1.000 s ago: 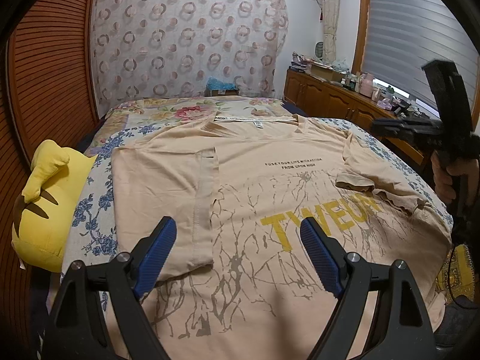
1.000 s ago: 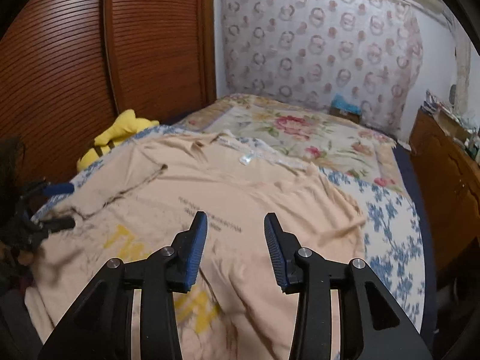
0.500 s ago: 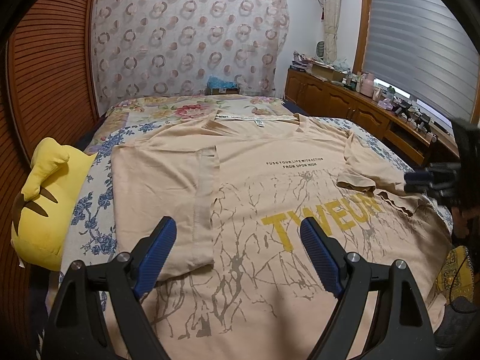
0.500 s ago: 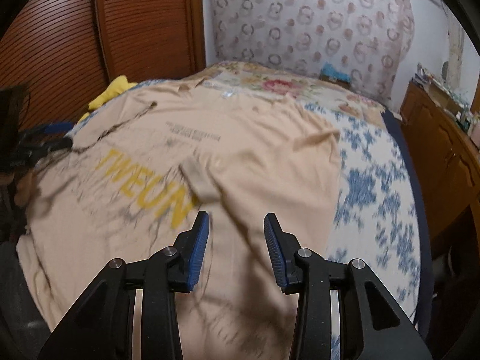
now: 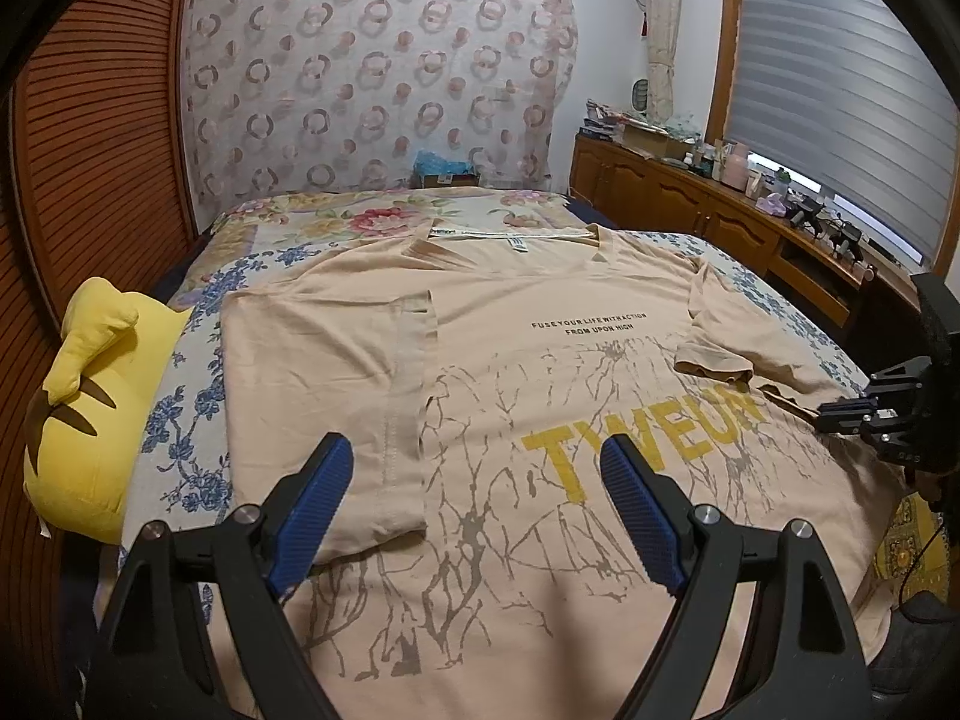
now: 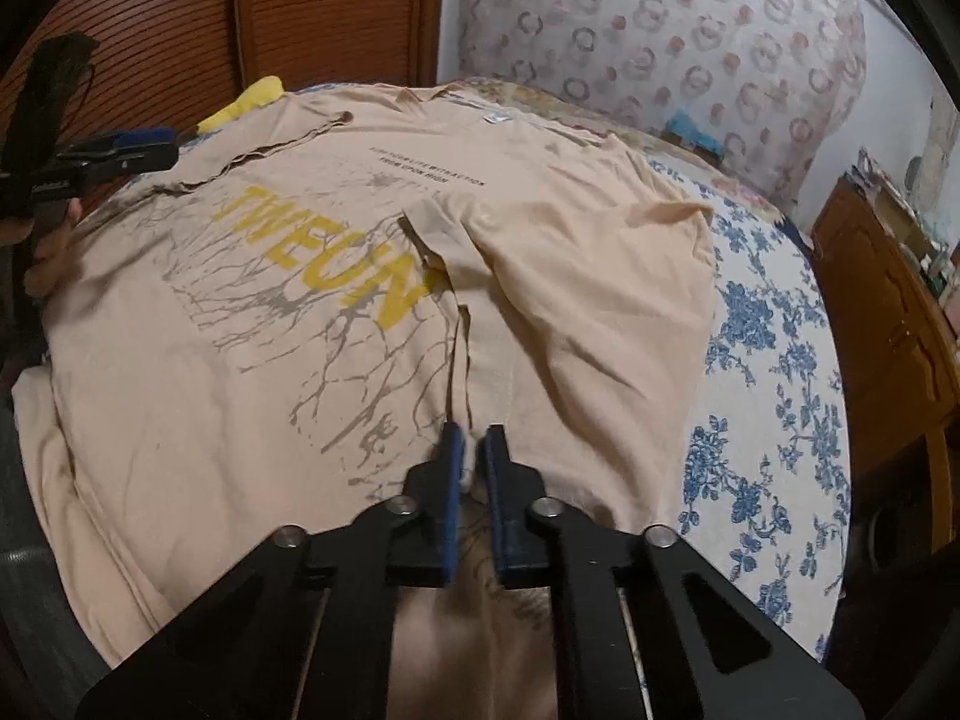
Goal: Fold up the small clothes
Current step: 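Move both grippers to the hem edge of the peach shirt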
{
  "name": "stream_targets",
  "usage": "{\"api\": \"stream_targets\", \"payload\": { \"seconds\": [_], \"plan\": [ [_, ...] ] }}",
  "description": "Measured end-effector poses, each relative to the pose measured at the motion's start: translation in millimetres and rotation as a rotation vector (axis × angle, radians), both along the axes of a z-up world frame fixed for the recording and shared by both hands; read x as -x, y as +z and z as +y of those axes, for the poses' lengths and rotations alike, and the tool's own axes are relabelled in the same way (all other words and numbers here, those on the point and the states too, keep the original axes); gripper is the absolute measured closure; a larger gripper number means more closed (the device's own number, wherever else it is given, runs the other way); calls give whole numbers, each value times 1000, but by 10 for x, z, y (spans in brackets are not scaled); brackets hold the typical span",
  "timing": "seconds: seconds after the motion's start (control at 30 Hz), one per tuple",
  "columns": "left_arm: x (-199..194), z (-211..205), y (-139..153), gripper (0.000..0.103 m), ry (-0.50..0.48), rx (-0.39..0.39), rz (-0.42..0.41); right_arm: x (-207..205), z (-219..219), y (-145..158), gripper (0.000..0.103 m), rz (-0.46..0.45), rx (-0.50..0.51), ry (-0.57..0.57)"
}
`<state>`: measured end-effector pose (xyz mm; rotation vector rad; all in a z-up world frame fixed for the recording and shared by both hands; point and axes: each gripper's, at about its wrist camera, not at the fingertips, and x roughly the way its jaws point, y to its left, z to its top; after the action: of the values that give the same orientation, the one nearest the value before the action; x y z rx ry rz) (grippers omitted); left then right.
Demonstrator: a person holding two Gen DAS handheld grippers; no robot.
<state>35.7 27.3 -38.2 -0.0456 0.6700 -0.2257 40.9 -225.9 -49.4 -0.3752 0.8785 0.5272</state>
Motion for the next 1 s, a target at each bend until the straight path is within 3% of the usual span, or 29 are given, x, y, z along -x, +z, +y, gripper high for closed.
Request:
{"api": "stream_targets", "payload": {
  "seconds": [0.33, 0.47, 0.63, 0.7, 0.77, 1.0],
  "plan": [
    [-29, 80, -14, 17, 12, 9, 3, 125, -170, 192, 101, 26, -94, 6],
    [-67, 136, 1, 17, 32, -3, 2, 73, -213, 256, 87, 3, -109, -24],
    [-150, 221, 23, 17, 58, -20, 2, -85, -249, 334, 78, -40, -109, -61],
    [-195, 255, 32, 17, 64, -26, 4, -193, -262, 340, 71, -44, -112, -72],
    [-254, 291, 49, 17, 73, -34, 6, -307, -267, 335, 58, -45, -110, -83],
    [-530, 477, 64, 17, 102, -53, 22, -832, -347, 280, 56, -50, -107, -152]
  ]
}}
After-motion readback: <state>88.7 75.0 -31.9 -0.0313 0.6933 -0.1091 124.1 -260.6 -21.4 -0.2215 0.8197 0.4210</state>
